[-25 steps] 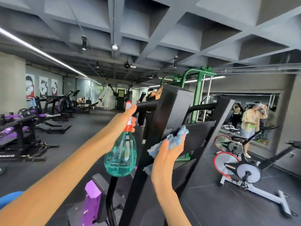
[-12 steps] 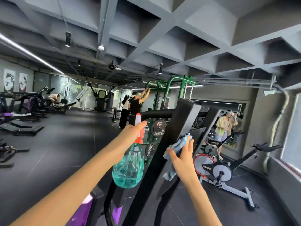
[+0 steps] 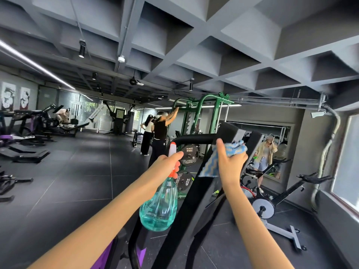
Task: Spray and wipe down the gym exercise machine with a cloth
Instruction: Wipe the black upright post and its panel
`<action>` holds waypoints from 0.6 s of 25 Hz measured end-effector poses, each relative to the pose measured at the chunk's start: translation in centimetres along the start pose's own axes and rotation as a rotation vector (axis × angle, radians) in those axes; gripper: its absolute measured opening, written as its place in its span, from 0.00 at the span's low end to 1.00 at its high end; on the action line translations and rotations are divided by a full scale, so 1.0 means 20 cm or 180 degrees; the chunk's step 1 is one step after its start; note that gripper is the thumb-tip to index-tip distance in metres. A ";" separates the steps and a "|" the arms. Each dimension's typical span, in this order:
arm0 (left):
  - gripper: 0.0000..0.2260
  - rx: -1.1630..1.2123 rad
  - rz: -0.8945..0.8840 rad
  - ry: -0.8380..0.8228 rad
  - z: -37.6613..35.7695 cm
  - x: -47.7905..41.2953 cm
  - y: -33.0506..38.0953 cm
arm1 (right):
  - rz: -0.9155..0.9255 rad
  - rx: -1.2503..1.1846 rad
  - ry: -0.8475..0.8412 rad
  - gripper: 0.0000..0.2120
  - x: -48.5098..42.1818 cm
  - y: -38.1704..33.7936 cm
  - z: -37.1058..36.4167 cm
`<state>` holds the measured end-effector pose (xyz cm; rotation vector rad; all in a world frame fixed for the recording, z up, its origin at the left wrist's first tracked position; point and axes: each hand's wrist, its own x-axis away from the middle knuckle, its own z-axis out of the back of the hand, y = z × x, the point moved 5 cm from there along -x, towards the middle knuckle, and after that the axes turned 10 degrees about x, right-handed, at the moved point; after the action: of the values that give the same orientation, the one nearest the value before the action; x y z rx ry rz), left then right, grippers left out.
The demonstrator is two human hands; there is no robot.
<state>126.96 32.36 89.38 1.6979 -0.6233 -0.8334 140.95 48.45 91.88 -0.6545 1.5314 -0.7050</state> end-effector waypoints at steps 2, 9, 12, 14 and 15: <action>0.16 -0.0107 -0.0015 0.0060 0.01 -0.01 0.00 | -0.0085 -0.0004 0.0115 0.41 -0.02 0.01 -0.02; 0.15 -0.0086 0.0064 0.0087 0.05 -0.03 -0.03 | -0.0348 0.0290 -0.0188 0.36 0.47 0.34 -0.10; 0.15 0.0279 0.0251 0.0070 0.06 -0.07 -0.07 | -0.0014 0.0123 0.0185 0.34 0.16 0.10 -0.06; 0.16 0.0253 0.0271 0.0137 0.06 -0.09 -0.10 | 0.0230 0.0044 0.0266 0.44 -0.02 -0.01 -0.03; 0.16 0.0181 0.0278 0.0181 0.07 -0.09 -0.12 | 0.0297 0.0037 0.0244 0.45 -0.04 -0.02 -0.03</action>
<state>124.84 33.54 87.26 1.7271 -0.6827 -0.7091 140.45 48.87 92.67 -0.5491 1.6165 -0.6743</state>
